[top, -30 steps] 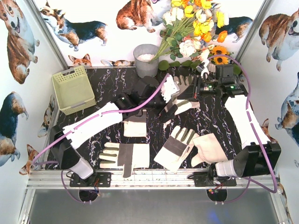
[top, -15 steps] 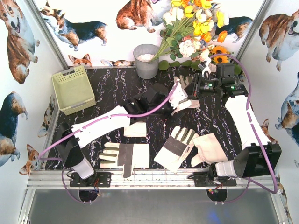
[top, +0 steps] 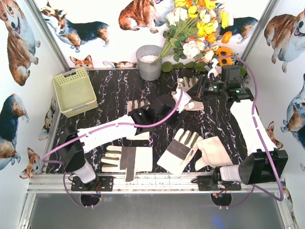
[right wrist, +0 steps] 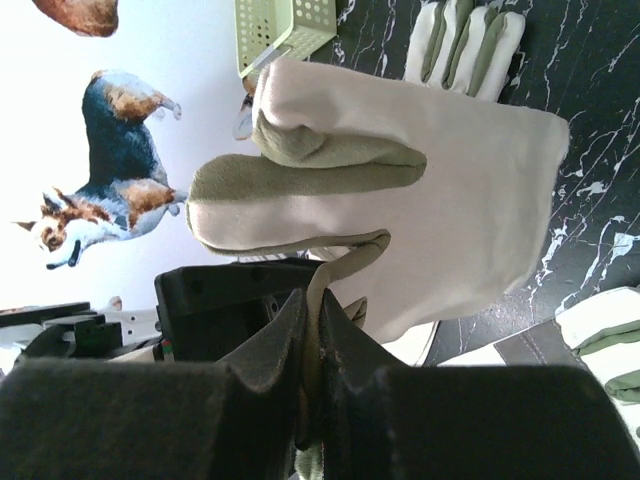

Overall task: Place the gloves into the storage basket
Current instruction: Turn over the glove.

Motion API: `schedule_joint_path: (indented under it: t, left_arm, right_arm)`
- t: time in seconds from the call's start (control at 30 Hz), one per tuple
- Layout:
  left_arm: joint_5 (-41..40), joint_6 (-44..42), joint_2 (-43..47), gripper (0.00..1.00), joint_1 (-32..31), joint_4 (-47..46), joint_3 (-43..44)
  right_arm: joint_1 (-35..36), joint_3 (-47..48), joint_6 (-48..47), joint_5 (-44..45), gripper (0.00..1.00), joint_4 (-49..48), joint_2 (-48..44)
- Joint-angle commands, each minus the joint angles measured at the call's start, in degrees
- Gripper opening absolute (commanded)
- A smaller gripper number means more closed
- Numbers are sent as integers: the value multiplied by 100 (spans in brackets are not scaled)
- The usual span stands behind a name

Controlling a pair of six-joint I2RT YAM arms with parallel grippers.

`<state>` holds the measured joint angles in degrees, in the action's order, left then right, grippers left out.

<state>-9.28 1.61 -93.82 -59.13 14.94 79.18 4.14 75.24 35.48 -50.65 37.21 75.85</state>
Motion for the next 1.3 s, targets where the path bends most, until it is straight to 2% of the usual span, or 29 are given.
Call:
schedule_joint_path:
  t: [0.0, 0.17, 0.33, 0.43, 0.63, 0.77, 0.83, 0.87, 0.97, 1.1, 1.2, 1.27]
  left_arm:
    - [-366, 394, -40, 58, -82, -857, -203]
    - [-544, 604, -210, 56, -82, -1231, -274]
    - [-1317, 685, -435, 49, -116, -1080, -52]
    - [-1485, 673, -519, 44, -119, -1167, 19]
    - [-1575, 714, -594, 22, -131, -840, 144]
    - [-1578, 856, -495, 2, -125, -528, 97]
    - [-1610, 970, -392, 0, -133, -384, 40]
    - [-1611, 1029, -310, 0, -129, -316, 11]
    - [-1325, 1070, -128, 0, -83, -33, 5]
    - [-456, 1289, 65, 0, 203, 649, 179]
    - [241, 1409, 312, 0, 513, 972, 178]
    - [769, 1432, 490, 0, 755, 1153, 169]
  right_arm:
    - [25, -40, 229, 191, 0, -388, -246]
    - [25, -120, 469, 328, 0, -492, -268]
    - [25, -149, 645, 499, 0, -523, -314]
    - [26, -192, 705, 592, 0, -488, -332]
    - [25, -295, 756, 910, 0, -364, -428]
    - [25, -313, 781, 1049, 0, -364, -432]
    - [25, -255, 724, 1089, 0, -366, -423]
    - [19, -191, 665, 1104, 7, -323, -416]
    - [4, 91, 358, 1191, 38, -88, -380]
    - [-83, 339, -59, 1293, 68, 1, -528]
    - [-296, 376, -208, 1093, 81, 57, -642]
    - [-444, 271, -274, 867, 85, 48, -691]
